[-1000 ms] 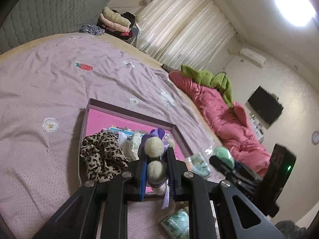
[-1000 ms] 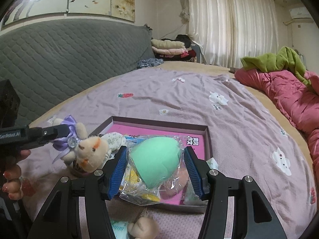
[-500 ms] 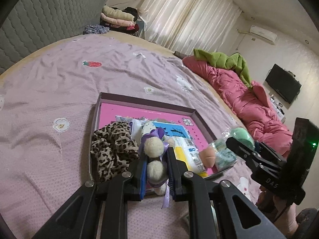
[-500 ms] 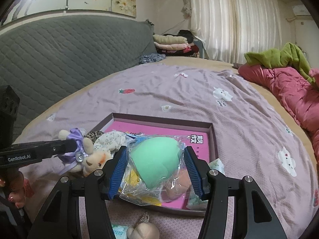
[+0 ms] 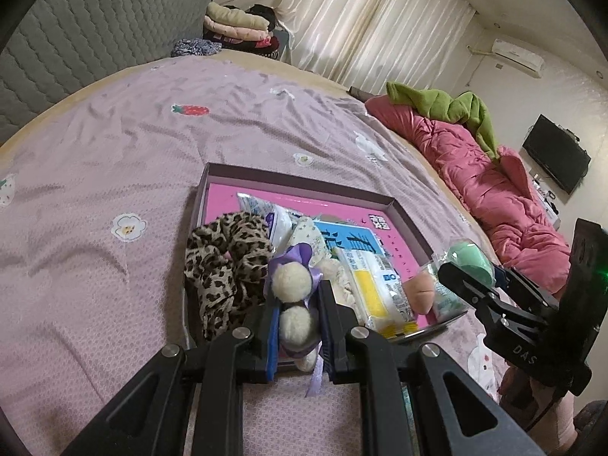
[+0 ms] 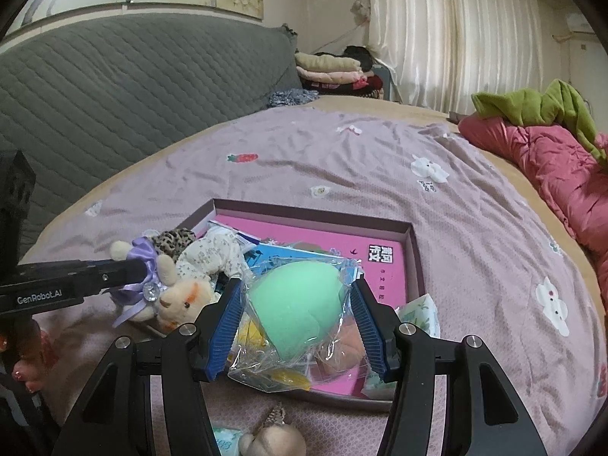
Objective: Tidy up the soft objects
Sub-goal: 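Lower the bear into the tray and open the left gripper while the right gripper releases the sponge there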
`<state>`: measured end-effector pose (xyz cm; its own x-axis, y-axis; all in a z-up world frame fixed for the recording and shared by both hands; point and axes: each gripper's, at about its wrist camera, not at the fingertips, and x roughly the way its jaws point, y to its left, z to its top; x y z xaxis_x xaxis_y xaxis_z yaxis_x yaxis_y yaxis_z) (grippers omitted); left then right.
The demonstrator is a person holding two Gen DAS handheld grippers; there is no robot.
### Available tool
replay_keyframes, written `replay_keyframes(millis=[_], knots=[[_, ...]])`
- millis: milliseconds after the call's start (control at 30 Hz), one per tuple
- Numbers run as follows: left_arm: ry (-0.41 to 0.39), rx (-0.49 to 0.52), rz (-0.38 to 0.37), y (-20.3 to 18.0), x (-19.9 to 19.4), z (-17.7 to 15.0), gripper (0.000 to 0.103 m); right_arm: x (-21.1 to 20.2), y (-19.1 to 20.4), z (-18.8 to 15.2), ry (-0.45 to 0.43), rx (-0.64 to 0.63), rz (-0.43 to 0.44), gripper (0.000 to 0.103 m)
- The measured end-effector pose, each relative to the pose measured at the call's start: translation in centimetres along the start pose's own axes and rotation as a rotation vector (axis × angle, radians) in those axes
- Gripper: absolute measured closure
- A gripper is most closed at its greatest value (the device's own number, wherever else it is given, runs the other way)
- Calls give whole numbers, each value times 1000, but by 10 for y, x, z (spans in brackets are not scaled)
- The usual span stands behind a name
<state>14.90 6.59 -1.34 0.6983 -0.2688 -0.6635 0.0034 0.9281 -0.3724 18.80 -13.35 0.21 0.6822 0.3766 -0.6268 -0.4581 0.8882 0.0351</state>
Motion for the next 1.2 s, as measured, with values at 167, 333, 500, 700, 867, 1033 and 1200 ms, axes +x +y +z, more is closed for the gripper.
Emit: replay_keyframes(millis=[167,333,500,700,867,1033,1200], knots=[[12,-22,15,6,4,0,84,20,4,-2,39,-25,4,44],[21,-57,21,14,7,0,83,43,14,-8,96,-72,2,44],[28,-75,24,18,8,1,82,52,18,-14,144,-92,-7,44],[31,-80,30,20,7,0,80,54,17,-18,174,-102,-24,43],[34,-88,34,22,7,-1,80,52,21,-18,176,-119,-25,40],[34,-93,31,23,7,0,80,50,20,-18,176,-122,-29,37],[34,-96,26,24,7,0,80,46,20,-16,159,-123,-31,33]])
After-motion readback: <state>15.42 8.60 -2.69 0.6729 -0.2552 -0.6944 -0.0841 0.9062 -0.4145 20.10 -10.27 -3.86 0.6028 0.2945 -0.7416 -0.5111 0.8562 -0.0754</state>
